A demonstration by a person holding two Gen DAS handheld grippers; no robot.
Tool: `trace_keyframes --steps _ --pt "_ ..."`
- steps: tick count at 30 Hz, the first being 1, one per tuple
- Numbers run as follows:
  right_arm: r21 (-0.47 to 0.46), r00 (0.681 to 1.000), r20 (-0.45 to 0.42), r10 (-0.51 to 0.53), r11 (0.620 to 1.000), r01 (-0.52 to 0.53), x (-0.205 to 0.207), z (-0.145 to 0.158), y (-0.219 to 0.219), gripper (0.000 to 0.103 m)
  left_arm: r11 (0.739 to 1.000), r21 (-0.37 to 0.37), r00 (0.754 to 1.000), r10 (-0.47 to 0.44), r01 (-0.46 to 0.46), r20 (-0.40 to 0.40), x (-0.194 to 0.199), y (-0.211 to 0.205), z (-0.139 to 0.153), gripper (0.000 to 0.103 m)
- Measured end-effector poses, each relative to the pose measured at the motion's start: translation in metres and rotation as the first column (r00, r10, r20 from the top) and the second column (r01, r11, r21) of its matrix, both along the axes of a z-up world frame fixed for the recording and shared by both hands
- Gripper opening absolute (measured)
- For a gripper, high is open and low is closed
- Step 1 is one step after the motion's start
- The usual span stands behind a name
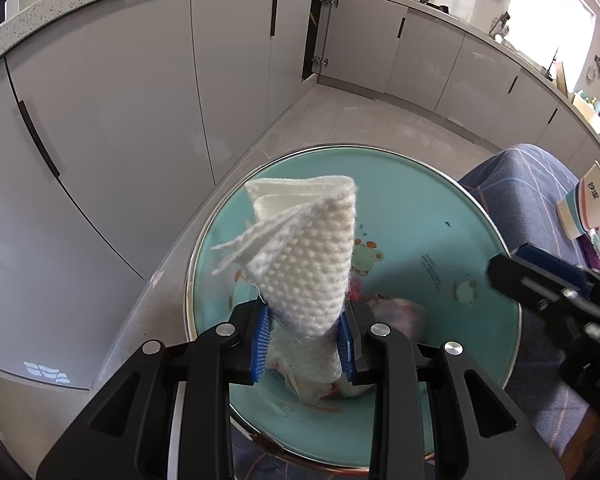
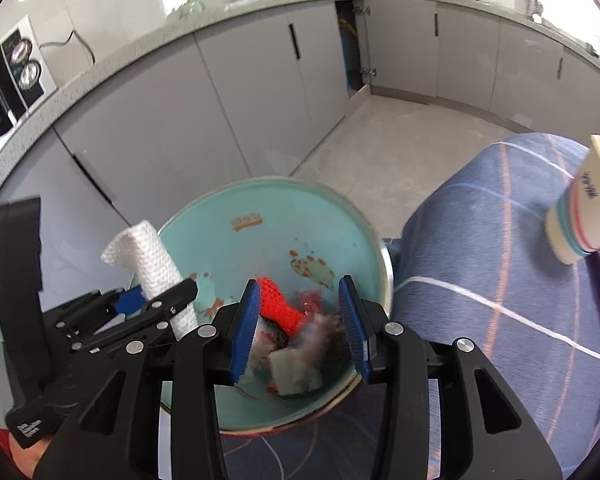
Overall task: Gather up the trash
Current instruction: 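Carry the towel and plaid cloth over the teal bin and open both tools, then move both open tools back toward the remaining items on the table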
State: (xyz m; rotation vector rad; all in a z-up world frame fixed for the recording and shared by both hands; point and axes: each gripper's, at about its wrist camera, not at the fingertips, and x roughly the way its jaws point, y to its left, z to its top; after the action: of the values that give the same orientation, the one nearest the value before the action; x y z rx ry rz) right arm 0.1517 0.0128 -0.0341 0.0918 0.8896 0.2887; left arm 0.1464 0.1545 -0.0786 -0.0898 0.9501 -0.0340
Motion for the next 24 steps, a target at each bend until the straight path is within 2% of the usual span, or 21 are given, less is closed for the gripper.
trace_keyframes --steps 1,4,6,8,13,17,24 --pt "0.004 1.0 0.005 -0.009 1.0 0.009 -0.002 0.003 -0.003 0.041 1.0 0.006 1.0 -0.004 0.004 0.002 -0.001 -0.002 0.002 0.033" --pt "0.009 0.999 0.024 -0.039 0.999 0.038 -0.014 0.011 -0.014 0.041 1.0 0.024 1.0 0.001 -0.002 0.016 -0.004 -0.005 0.005 0.055" --pt "0.004 0.997 0.046 -0.058 0.998 0.058 -0.023 0.018 -0.021 0.041 0.999 0.032 0.999 0.007 -0.008 0.032 -0.007 -0.008 0.011 0.059" --pt "0.0 0.995 0.065 -0.075 0.997 0.075 -0.032 0.024 -0.027 0.041 0.999 0.039 0.999 0.014 -0.016 0.043 -0.01 -0.01 0.016 0.072" --pt "0.003 0.986 0.105 -0.129 0.992 0.129 -0.054 0.037 -0.05 0.041 0.996 0.081 0.992 0.03 -0.04 0.122 -0.028 -0.02 0.037 0.093" --pt "0.015 0.98 0.117 -0.162 0.987 0.162 -0.067 0.04 -0.066 0.042 0.993 0.121 0.984 -0.006 -0.016 0.178 -0.042 -0.039 0.055 0.097" --pt "0.029 0.963 0.134 -0.232 0.973 0.231 -0.092 0.045 -0.103 0.042 0.991 0.134 0.982 -0.054 0.029 0.183 -0.058 -0.075 0.068 0.097"
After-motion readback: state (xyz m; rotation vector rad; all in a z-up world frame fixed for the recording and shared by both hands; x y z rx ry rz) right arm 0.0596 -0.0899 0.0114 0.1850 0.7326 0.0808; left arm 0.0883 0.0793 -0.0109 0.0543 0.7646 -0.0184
